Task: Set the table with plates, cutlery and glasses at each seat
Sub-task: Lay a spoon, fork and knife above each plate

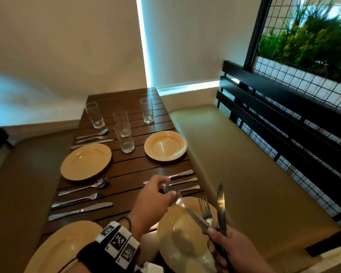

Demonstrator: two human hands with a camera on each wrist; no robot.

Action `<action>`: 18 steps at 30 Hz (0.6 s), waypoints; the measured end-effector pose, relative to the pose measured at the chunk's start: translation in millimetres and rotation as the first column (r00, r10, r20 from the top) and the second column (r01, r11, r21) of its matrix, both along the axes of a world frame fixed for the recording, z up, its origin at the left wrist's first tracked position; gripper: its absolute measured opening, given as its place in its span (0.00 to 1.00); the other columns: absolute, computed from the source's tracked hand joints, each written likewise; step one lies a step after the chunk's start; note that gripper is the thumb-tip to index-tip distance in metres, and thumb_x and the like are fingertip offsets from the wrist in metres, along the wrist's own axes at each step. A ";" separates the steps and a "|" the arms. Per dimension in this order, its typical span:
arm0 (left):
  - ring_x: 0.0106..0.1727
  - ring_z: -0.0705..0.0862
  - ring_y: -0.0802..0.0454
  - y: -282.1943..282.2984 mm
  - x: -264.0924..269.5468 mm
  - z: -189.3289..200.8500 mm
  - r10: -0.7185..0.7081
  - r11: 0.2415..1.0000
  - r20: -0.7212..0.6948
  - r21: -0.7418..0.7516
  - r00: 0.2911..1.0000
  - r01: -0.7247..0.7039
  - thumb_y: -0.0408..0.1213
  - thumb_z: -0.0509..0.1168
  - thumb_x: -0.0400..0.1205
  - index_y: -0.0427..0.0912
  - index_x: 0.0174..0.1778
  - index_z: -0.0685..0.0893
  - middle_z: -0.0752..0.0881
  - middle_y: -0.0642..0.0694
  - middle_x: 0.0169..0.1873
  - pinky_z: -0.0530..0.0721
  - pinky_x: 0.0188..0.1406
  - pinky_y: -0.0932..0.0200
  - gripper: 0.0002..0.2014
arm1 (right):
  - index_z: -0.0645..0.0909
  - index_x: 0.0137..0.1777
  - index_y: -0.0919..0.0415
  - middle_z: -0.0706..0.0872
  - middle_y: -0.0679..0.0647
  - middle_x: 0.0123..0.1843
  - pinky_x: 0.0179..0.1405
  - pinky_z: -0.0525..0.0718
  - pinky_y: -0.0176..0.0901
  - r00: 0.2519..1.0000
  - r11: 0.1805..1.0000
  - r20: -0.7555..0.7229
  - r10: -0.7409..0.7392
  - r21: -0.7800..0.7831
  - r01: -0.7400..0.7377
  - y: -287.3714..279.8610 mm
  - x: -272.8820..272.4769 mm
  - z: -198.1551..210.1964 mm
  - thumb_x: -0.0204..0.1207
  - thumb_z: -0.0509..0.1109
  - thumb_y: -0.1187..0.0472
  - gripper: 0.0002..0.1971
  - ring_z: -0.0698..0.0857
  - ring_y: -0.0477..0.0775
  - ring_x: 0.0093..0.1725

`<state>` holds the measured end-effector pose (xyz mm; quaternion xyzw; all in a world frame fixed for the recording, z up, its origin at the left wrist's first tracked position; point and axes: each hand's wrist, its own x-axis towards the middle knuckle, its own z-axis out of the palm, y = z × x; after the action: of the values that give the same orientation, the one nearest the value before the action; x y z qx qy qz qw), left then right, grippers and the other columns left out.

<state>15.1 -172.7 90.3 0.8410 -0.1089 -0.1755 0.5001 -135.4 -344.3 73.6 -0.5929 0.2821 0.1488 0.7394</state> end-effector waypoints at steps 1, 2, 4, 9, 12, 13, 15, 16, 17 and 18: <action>0.59 0.87 0.55 5.0 2.9 -3.6 -0.014 0.996 0.124 0.087 0.992 0.003 0.42 0.75 0.80 0.55 0.72 0.76 0.84 0.54 0.62 0.88 0.60 0.54 0.26 | 0.80 0.55 0.70 0.84 0.61 0.31 0.21 0.70 0.41 1.000 1.000 0.011 -0.002 -0.018 0.002 0.8 4.2 -0.7 0.83 0.67 0.60 0.11 0.72 0.53 0.19; 0.67 0.80 0.57 10.2 4.4 -4.9 -0.091 0.982 0.305 0.188 0.948 0.034 0.45 0.75 0.79 0.56 0.76 0.72 0.79 0.56 0.68 0.82 0.68 0.58 0.30 | 0.80 0.55 0.70 0.84 0.61 0.30 0.22 0.69 0.41 1.000 0.999 0.023 0.005 -0.046 -0.004 1.7 8.7 -0.3 0.83 0.68 0.60 0.11 0.71 0.53 0.19; 0.72 0.75 0.58 14.6 7.3 -1.6 -0.392 0.902 0.569 0.391 0.723 0.182 0.50 0.69 0.79 0.57 0.74 0.76 0.77 0.56 0.70 0.75 0.73 0.62 0.25 | 0.80 0.55 0.70 0.84 0.61 0.30 0.23 0.69 0.40 0.999 0.997 0.033 0.019 -0.077 -0.016 2.1 19.8 -0.4 0.83 0.68 0.59 0.12 0.71 0.52 0.18; 0.76 0.76 0.56 0.8 35.0 7.0 -0.763 0.628 0.455 0.689 0.459 0.362 0.49 0.61 0.86 0.54 0.68 0.81 0.84 0.55 0.67 0.51 0.88 0.50 0.15 | 0.77 0.54 0.75 0.80 0.63 0.28 0.18 0.67 0.38 1.000 1.000 -0.011 -0.011 0.019 0.011 1.3 57.1 -4.2 0.83 0.68 0.63 0.12 0.68 0.51 0.16; 0.67 0.81 0.53 -7.9 75.5 8.2 -0.823 0.523 0.320 0.749 0.469 0.406 0.48 0.59 0.88 0.51 0.62 0.83 0.86 0.52 0.59 0.58 0.88 0.45 0.12 | 0.81 0.49 0.77 0.79 0.63 0.25 0.15 0.69 0.35 0.999 0.998 -0.002 -0.041 0.039 0.041 0.0 90.2 -2.3 0.82 0.68 0.65 0.11 0.70 0.51 0.14; 0.64 0.81 0.52 -10.0 90.5 10.9 -0.830 0.508 0.282 0.737 0.481 0.446 0.48 0.60 0.88 0.50 0.60 0.84 0.86 0.52 0.57 0.66 0.83 0.46 0.11 | 0.83 0.43 0.75 0.79 0.62 0.25 0.15 0.71 0.34 0.999 0.999 -0.008 -0.035 0.002 0.035 -1.2 102.4 1.5 0.81 0.69 0.65 0.11 0.73 0.50 0.14; 0.60 0.80 0.52 -12.4 119.5 14.2 -0.834 0.499 0.202 0.674 0.514 0.544 0.48 0.63 0.86 0.50 0.59 0.85 0.85 0.51 0.56 0.78 0.69 0.49 0.11 | 0.83 0.31 0.70 0.79 0.60 0.23 0.18 0.73 0.30 0.998 0.992 -0.051 -0.026 -0.121 0.020 -4.9 129.5 3.7 0.80 0.71 0.61 0.17 0.75 0.48 0.16; 0.60 0.81 0.52 -13.8 134.1 14.3 -0.837 0.491 0.160 0.642 0.524 0.589 0.47 0.64 0.86 0.51 0.61 0.85 0.84 0.52 0.57 0.81 0.64 0.50 0.11 | 0.81 0.26 0.67 0.79 0.59 0.22 0.19 0.72 0.29 0.996 0.991 -0.067 -0.061 -0.122 0.053 -6.2 142.2 0.3 0.80 0.71 0.59 0.21 0.75 0.48 0.16; 0.59 0.81 0.51 -15.6 148.1 15.6 -0.841 0.483 0.124 0.610 0.526 0.628 0.46 0.65 0.86 0.52 0.62 0.85 0.83 0.52 0.57 0.82 0.61 0.50 0.11 | 0.80 0.23 0.66 0.78 0.59 0.22 0.20 0.73 0.30 0.988 0.985 -0.082 -0.131 -0.127 0.120 -7.7 155.6 1.6 0.79 0.72 0.57 0.23 0.75 0.49 0.17; 0.59 0.82 0.51 -17.3 162.3 15.5 -0.846 0.478 0.106 0.585 0.523 0.655 0.46 0.65 0.86 0.53 0.62 0.85 0.83 0.52 0.57 0.82 0.60 0.50 0.11 | 0.80 0.21 0.64 0.78 0.59 0.22 0.24 0.74 0.31 0.967 0.972 -0.111 -0.229 -0.083 0.221 -9.5 166.5 1.0 0.79 0.71 0.54 0.25 0.76 0.50 0.19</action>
<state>177.4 -190.0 105.8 0.8122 -0.5223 -0.2343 0.1128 31.1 -353.9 74.6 -0.5725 0.3964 0.0892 0.7122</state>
